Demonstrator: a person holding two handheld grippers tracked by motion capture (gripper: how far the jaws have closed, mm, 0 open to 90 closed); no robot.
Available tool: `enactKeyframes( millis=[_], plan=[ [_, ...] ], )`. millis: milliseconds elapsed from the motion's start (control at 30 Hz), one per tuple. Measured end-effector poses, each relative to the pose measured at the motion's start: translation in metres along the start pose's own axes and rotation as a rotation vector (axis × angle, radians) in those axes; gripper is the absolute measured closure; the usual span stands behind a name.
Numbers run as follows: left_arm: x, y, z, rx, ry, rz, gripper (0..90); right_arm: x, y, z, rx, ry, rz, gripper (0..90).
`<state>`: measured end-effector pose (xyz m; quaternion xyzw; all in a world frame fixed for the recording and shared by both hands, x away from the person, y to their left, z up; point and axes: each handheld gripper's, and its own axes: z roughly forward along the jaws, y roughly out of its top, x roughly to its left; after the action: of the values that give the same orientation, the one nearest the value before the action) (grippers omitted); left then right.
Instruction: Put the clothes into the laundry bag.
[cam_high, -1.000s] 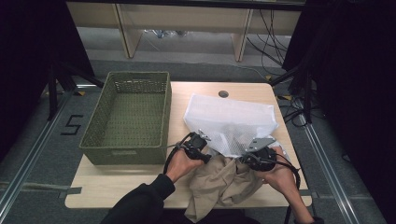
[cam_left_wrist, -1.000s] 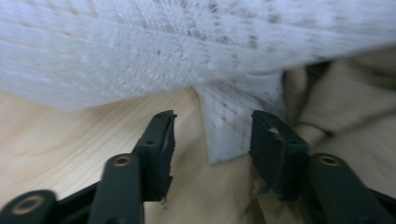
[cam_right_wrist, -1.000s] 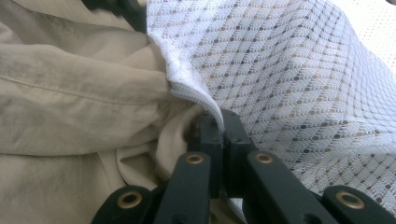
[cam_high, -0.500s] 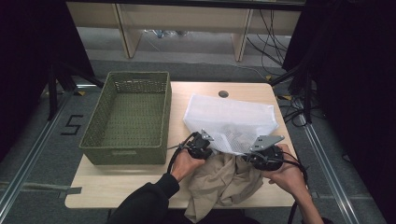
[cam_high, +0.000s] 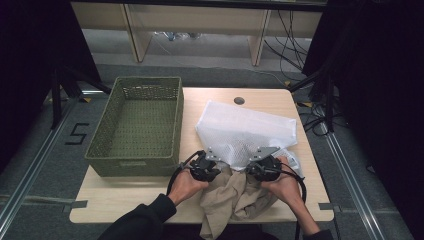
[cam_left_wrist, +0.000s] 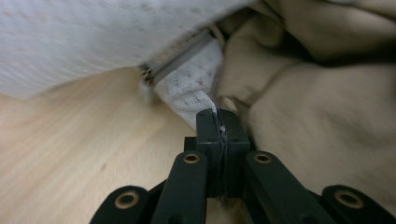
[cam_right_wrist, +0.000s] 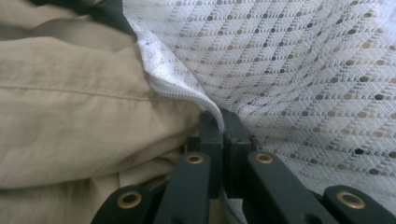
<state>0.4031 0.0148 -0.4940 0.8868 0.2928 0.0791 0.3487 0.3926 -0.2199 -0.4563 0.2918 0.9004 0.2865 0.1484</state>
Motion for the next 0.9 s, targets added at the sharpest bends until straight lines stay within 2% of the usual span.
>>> enactKeyframes(
  millis=[33,67,100,167,200,233,300,333,367,400,467,500,533,567,600,633,700,733,767,800,833,867,900],
  plan=[
    [-0.001,-0.002,-0.003,0.016,0.0,0.007,89.0,0.0,0.002,0.002,0.0,-0.009,0.004,89.9],
    [-0.003,-0.004,-0.003,0.001,-0.002,-0.004,89.0,-0.001,0.003,0.006,-0.002,-0.022,-0.001,89.9],
    [-0.005,-0.006,-0.007,0.022,-0.009,0.013,89.0,-0.002,0.005,0.008,0.008,-0.018,0.002,89.9],
    [-0.007,-0.01,-0.01,0.017,-0.013,0.034,89.1,-0.004,0.009,0.014,0.011,-0.021,0.005,89.9],
    [-0.006,-0.011,-0.014,0.047,-0.021,0.068,89.2,-0.005,0.01,0.017,0.008,-0.029,0.003,90.0],
    [-0.009,-0.014,-0.013,0.03,-0.015,0.025,89.2,-0.006,0.012,0.019,0.009,-0.032,0.009,90.0],
    [-0.007,-0.019,-0.017,0.062,-0.021,0.057,89.4,-0.009,0.016,0.024,0.011,-0.042,0.015,90.0],
    [-0.007,-0.021,-0.017,0.049,-0.022,0.046,89.4,-0.011,0.019,0.028,0.012,-0.048,0.019,90.0],
    [-0.006,-0.023,-0.019,0.076,-0.025,0.068,89.4,-0.013,0.02,0.03,0.016,-0.05,0.018,90.0],
    [-0.007,-0.025,-0.019,0.064,-0.036,0.054,89.4,-0.016,0.023,0.032,0.022,-0.049,0.02,90.0],
    [-0.008,-0.027,-0.021,0.07,-0.03,0.061,89.5,-0.021,0.027,0.039,0.017,-0.062,0.001,90.0],
    [-0.008,-0.027,-0.023,0.069,-0.022,0.075,89.6,-0.023,0.03,0.041,0.023,-0.064,0.02,90.0],
    [-0.01,-0.028,-0.025,0.07,-0.025,0.071,89.6,-0.027,0.032,0.045,0.008,-0.075,0.012,90.0],
    [-0.011,-0.029,-0.026,0.066,-0.033,0.073,89.6,-0.03,0.034,0.048,0.005,-0.072,0.054,90.0],
    [-0.012,-0.03,-0.025,0.044,-0.032,0.049,89.6,-0.032,0.036,0.049,0.016,-0.072,0.062,90.0],
    [-0.009,-0.03,-0.028,0.077,-0.032,0.081,89.6,-0.035,0.038,0.053,0.002,-0.089,0.059,90.0],
    [-0.006,-0.032,-0.029,0.07,-0.032,0.066,89.6,-0.041,0.043,0.057,0.019,-0.116,0.063,90.0],
    [-0.006,-0.033,-0.029,0.069,-0.03,0.075,89.6,-0.045,0.046,0.059,0.021,-0.12,0.048,90.0],
    [-0.007,-0.033,-0.029,0.066,-0.037,0.068,89.7,-0.047,0.048,0.061,0.011,-0.13,0.064,90.0],
    [-0.007,-0.033,-0.03,0.07,-0.034,0.092,89.7,-0.049,0.049,0.062,0.013,-0.147,0.075,90.0],
    [-0.007,-0.034,-0.03,0.072,-0.035,0.096,89.7,-0.052,0.05,0.063,0.009,-0.15,0.08,90.0],
    [-0.007,-0.034,-0.03,0.066,-0.037,0.091,89.7,-0.058,0.052,0.065,0.011,-0.148,0.071,90.0],
    [-0.008,-0.036,-0.03,0.054,-0.037,0.059,89.7,-0.059,0.053,0.066,0.007,-0.16,0.075,90.0]
  ],
)
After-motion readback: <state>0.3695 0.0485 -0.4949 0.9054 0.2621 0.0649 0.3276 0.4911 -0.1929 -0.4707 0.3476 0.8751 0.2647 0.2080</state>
